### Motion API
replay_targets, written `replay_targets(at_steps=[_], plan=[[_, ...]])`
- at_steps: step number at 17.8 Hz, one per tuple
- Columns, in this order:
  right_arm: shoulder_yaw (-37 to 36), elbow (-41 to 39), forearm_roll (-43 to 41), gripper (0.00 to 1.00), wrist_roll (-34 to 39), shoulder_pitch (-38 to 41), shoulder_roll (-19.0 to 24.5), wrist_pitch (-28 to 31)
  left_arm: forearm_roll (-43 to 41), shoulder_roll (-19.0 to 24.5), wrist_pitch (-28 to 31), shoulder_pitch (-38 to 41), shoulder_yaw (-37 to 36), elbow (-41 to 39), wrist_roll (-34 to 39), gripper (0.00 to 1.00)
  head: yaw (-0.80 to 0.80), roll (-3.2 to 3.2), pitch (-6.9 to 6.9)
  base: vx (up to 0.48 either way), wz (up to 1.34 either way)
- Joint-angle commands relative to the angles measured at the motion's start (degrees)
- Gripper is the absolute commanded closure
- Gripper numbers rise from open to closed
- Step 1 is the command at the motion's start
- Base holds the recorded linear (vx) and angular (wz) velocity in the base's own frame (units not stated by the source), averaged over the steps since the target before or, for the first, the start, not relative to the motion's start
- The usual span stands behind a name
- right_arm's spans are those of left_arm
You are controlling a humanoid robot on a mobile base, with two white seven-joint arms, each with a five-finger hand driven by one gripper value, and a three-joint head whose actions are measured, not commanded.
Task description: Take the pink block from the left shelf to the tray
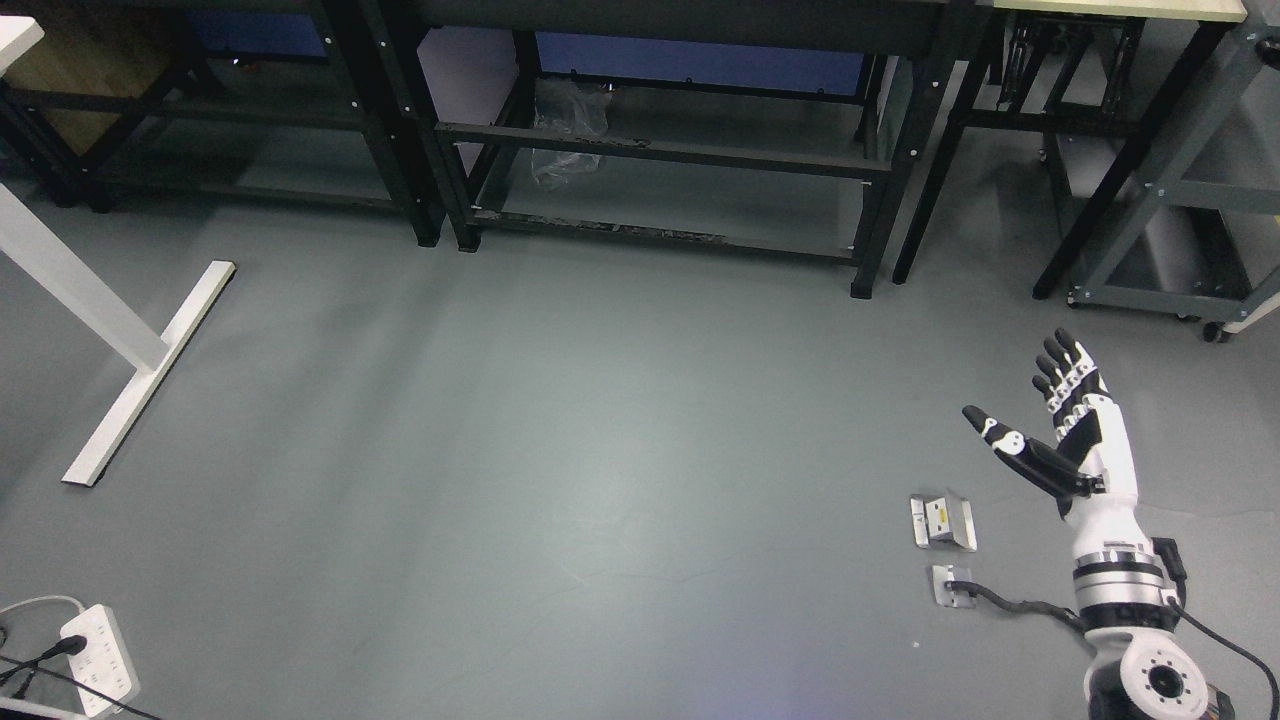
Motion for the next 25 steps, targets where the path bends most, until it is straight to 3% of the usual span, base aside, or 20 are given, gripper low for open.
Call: replay_targets(at_steps=[1, 25], plan=[[2.72, -0.12, 0.17, 0.00, 0.02, 0.14, -0.97, -0.22, -0.09, 1.00, -0.37, 0.53, 0.00, 0.00, -0.03, 0.00, 0.00, 0.00, 0.00, 0.000, 0.00], [3.60, -0.12, 3.43, 0.00, 0.28, -0.12, -0.97, -0.48, -0.09, 1.00, -0.37, 0.53, 0.00, 0.00, -0.03, 0.00, 0.00, 0.00, 0.00, 0.000, 0.00]])
